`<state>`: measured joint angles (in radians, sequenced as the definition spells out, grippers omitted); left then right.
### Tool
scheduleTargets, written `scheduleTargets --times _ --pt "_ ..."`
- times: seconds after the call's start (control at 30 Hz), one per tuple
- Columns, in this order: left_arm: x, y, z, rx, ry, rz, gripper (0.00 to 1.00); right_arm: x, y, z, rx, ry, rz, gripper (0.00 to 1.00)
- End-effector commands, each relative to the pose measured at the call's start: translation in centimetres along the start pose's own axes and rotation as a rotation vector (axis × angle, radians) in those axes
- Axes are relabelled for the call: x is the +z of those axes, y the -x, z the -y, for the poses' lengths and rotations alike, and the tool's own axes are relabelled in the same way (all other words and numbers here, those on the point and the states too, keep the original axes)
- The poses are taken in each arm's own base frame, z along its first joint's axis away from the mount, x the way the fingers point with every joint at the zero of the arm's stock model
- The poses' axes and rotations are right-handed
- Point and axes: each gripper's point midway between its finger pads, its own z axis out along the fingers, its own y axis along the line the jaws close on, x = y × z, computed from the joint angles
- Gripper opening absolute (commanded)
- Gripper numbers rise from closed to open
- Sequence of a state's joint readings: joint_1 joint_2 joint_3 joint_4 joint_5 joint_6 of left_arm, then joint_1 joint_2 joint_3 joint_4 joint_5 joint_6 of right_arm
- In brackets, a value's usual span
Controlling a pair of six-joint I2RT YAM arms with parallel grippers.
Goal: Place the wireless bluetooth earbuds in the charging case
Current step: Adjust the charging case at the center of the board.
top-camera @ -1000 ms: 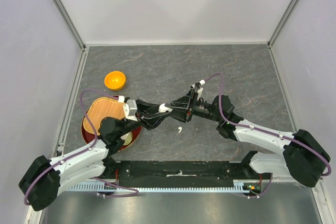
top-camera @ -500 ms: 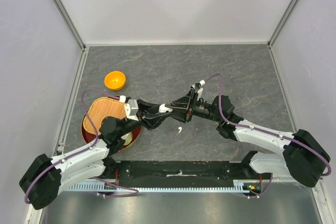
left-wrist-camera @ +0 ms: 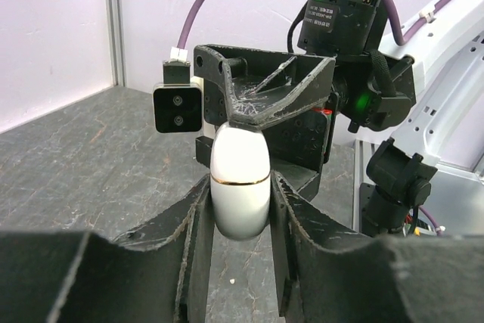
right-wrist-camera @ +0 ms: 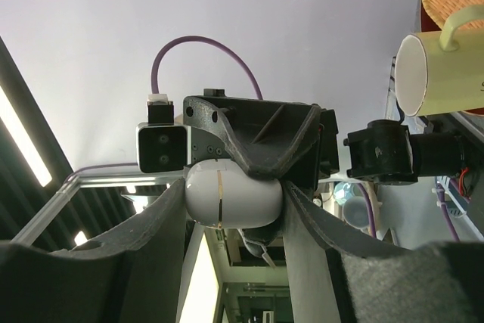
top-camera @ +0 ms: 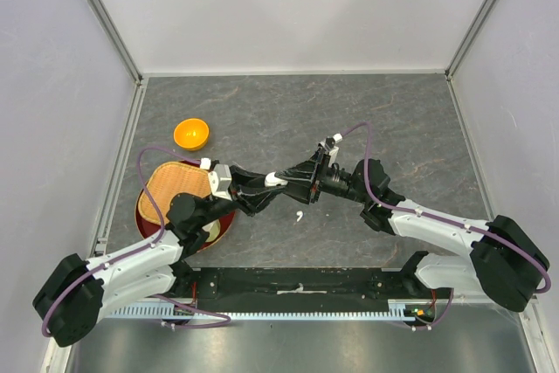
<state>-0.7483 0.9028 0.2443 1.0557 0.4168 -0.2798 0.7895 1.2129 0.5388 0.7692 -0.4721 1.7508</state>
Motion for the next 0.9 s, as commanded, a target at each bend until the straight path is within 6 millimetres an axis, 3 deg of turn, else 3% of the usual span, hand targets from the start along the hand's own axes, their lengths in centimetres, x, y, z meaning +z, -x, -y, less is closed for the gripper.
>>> scheduleTargets --times 0.0,0.87 --pt "0.9 2.7 0.3 0.026 -0.012 0.084 0.42 0.1 -0.3 -0.9 0.002 0.045 -0.011 0.03" --pt "0.5 2.3 0.1 0.012 0.006 0.081 0.5 0.0 -0.3 -1.7 0.013 0.081 -0.008 0.02"
